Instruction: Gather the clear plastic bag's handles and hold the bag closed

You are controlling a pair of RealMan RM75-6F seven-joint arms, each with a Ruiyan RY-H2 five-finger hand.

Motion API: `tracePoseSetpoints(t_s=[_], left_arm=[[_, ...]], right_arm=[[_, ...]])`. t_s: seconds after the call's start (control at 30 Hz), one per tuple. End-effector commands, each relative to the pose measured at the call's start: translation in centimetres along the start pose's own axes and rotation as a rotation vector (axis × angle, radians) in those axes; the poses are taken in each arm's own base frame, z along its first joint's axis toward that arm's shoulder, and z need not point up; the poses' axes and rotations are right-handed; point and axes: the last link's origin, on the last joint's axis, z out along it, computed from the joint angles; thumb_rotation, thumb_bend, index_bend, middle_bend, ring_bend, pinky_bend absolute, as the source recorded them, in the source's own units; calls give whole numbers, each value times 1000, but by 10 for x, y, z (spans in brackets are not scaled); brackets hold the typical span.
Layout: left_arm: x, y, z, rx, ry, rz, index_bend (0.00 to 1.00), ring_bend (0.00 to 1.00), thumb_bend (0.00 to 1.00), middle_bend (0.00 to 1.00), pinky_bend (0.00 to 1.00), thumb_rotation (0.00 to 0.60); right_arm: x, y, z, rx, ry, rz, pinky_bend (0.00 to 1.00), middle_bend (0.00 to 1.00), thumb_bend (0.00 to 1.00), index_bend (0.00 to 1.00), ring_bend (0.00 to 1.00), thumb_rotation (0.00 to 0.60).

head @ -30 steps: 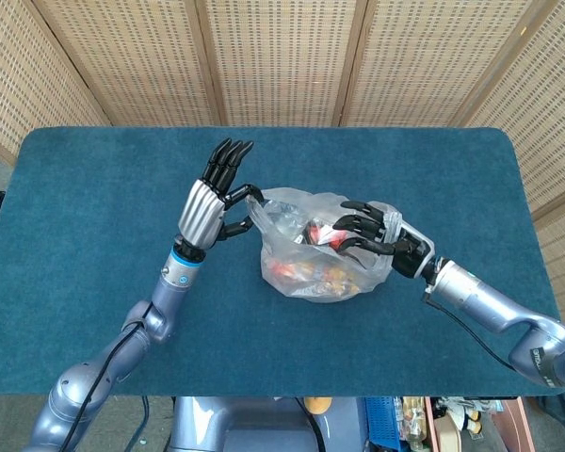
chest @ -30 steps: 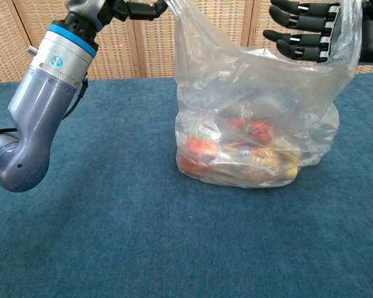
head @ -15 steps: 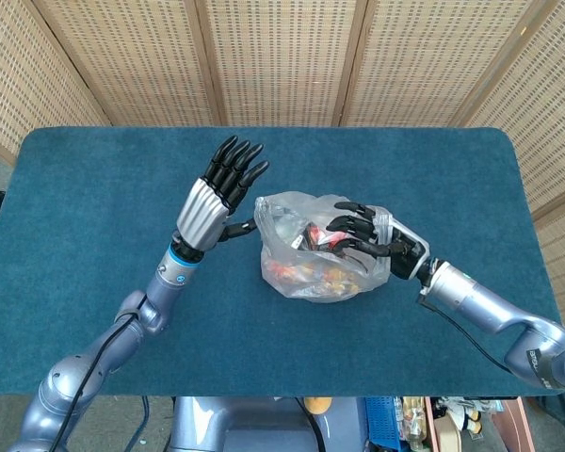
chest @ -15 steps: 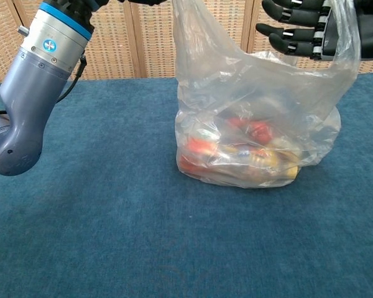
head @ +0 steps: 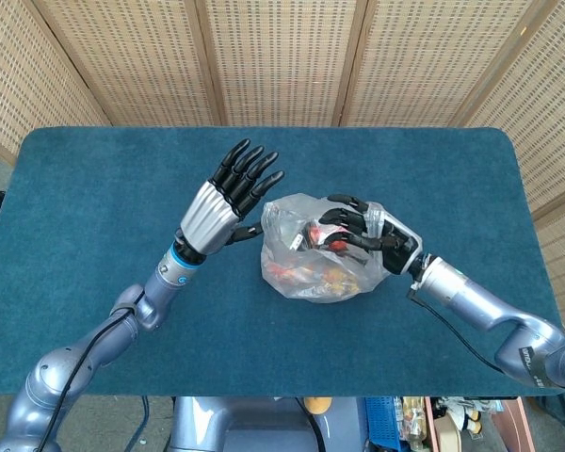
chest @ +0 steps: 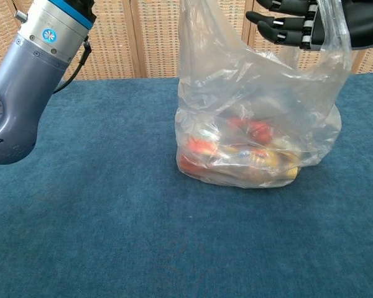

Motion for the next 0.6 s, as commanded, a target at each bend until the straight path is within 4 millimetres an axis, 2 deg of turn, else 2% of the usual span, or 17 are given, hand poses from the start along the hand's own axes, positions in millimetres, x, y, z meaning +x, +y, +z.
tracePoseSetpoints(t_s=[0.03, 0.27, 0.6], left_arm=[[0, 3, 4, -17, -11, 12, 0, 0, 347, 0, 0, 600], [-1, 6, 12, -25, -29, 50, 0, 0, 346, 0, 0, 600], [-1, 6, 25, -8, -35, 74, 0, 0, 345, 0, 0, 600]], right_arm=[[-5, -1, 3, 8, -5, 3, 369, 381, 0, 253, 253, 600], [-17, -1, 11, 17, -26, 8, 369, 390, 0, 263, 263, 600], [-23, 7, 22, 21, 2, 2, 327, 405, 0, 301, 283, 600]])
